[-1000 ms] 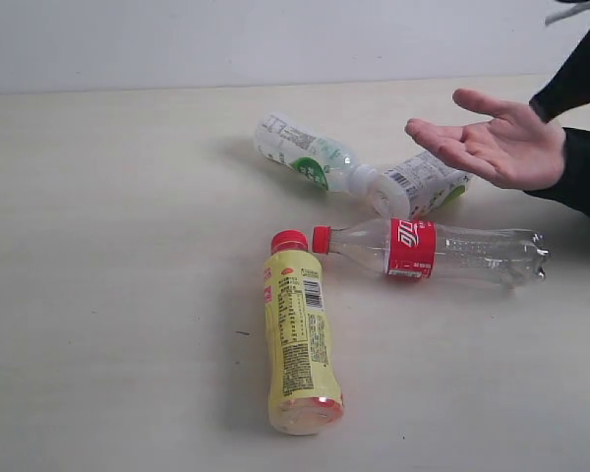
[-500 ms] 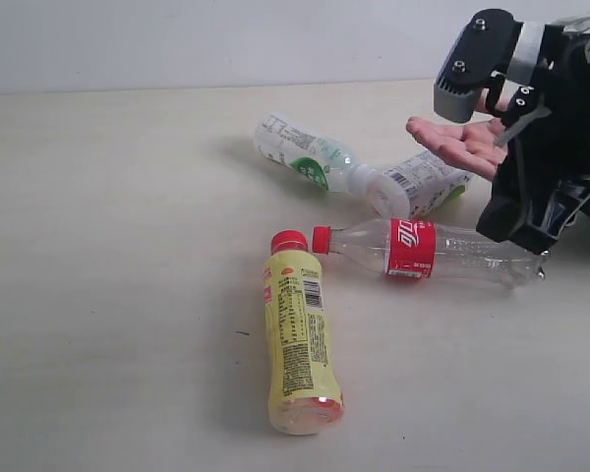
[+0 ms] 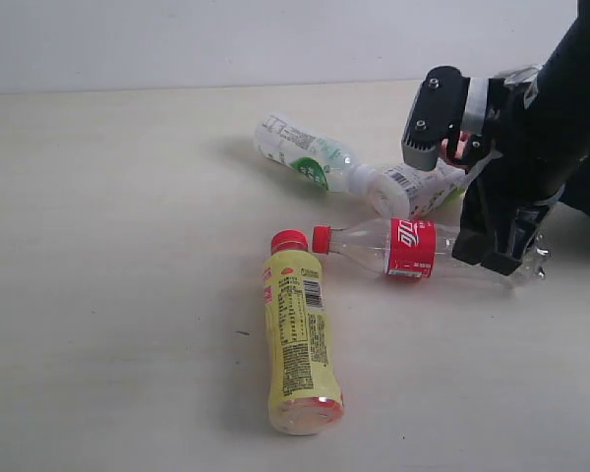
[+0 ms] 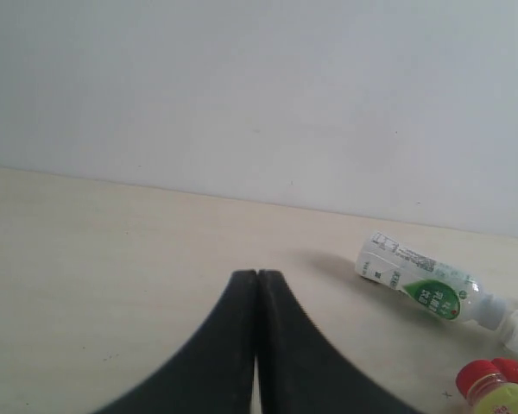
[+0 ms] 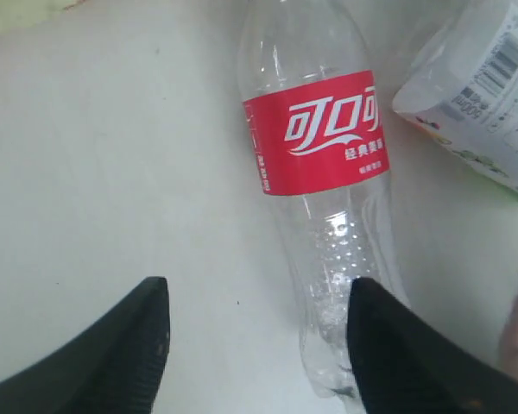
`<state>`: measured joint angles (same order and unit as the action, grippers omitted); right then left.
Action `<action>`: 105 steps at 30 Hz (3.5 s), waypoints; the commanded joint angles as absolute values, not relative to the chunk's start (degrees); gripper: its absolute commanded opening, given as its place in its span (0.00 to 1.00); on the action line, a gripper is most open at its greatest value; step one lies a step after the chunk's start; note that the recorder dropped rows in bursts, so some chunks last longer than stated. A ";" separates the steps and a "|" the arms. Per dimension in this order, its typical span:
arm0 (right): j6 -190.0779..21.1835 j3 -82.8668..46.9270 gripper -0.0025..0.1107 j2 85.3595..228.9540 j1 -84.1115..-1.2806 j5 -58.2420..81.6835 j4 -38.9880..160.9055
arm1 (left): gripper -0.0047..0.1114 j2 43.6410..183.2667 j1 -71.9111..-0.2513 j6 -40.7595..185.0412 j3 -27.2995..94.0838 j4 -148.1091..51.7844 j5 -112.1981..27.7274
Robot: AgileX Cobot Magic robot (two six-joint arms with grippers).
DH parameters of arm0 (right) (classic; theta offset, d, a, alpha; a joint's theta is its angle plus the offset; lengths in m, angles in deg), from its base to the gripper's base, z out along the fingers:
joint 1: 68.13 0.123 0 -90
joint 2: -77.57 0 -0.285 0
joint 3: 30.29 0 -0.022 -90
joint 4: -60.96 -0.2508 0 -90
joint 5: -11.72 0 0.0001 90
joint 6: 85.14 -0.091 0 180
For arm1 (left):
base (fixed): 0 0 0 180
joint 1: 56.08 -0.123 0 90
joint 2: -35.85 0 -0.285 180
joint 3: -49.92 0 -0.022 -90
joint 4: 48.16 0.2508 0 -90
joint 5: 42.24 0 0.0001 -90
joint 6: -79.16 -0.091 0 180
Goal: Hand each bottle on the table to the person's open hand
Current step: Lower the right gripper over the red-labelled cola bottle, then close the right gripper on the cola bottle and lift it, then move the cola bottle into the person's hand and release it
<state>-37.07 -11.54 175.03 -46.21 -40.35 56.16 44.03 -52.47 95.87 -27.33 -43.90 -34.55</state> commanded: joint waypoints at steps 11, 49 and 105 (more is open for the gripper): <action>-30.97 -11.13 0.54 183.07 -46.14 -34.88 62.06 | 0.06 43.64 -52.08 95.90 -27.30 -43.63 -34.51; -40.60 -11.13 0.57 195.53 -46.14 -25.41 63.50 | 0.06 43.64 -52.08 95.90 -27.30 -43.63 -34.51; -88.32 -33.44 0.02 185.52 -53.86 -58.24 59.82 | 0.06 43.64 -52.08 95.90 -27.30 -43.63 -34.51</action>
